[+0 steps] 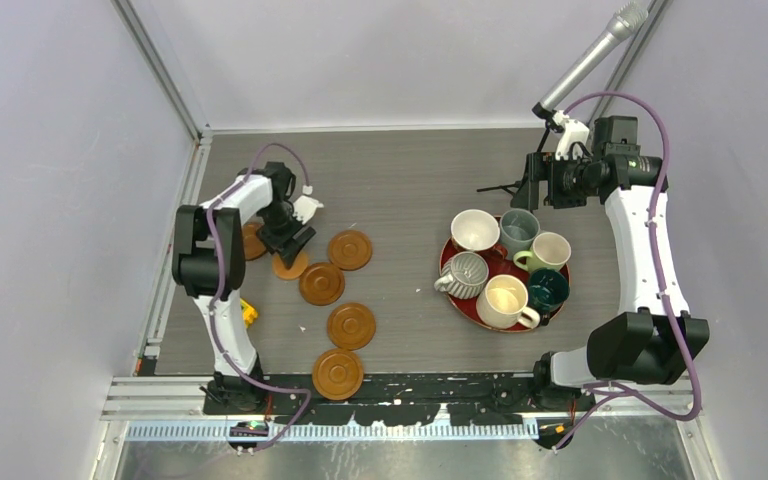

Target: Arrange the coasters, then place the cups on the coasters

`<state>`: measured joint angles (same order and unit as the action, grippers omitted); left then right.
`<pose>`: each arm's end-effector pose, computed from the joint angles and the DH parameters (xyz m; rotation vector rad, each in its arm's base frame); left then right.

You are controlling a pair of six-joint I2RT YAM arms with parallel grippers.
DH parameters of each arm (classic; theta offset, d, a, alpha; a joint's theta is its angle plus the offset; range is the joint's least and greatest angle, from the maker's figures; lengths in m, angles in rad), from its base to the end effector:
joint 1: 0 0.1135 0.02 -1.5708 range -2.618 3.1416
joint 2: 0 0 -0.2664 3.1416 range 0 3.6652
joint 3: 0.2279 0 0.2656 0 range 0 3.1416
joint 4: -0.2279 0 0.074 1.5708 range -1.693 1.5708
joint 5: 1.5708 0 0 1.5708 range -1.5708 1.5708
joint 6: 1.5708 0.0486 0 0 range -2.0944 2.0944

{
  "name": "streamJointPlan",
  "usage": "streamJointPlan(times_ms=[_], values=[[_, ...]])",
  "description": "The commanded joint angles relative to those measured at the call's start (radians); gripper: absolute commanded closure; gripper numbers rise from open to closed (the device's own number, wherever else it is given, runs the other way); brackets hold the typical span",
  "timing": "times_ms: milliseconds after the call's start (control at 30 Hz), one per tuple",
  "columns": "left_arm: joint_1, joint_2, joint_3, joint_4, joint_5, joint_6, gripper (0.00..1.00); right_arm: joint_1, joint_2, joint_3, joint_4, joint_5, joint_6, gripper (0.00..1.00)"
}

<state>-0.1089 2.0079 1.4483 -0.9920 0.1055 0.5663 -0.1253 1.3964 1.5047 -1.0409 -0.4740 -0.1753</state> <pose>0.3834 -0.0471 0.1461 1.0267 2.9200 -0.1525 0.2948 -0.0148 0.3693 -0.2523 2.4028 0.4560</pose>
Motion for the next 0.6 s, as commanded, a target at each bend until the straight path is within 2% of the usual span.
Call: streamJointPlan(times_ms=[0, 267, 433, 567], values=[[0.005, -0.081, -0.121, -0.035, -0.015, 0.084, 0.34, 0.004, -0.003, 0.008, 0.027, -0.023, 0.017, 0.16], [0.120, -0.215, -0.321, -0.040, -0.037, 0.170, 0.35, 0.004, -0.025, -0.010, 0.022, -0.025, 0.012, 0.16], [0.181, -0.277, -0.324, -0.087, -0.034, 0.210, 0.35, 0.004, -0.023, -0.014, 0.021, -0.035, 0.012, 0.16], [0.204, -0.326, -0.249, -0.111, 0.028, 0.192, 0.33, 0.005, -0.014, -0.005, 0.024, -0.046, 0.018, 0.15]])
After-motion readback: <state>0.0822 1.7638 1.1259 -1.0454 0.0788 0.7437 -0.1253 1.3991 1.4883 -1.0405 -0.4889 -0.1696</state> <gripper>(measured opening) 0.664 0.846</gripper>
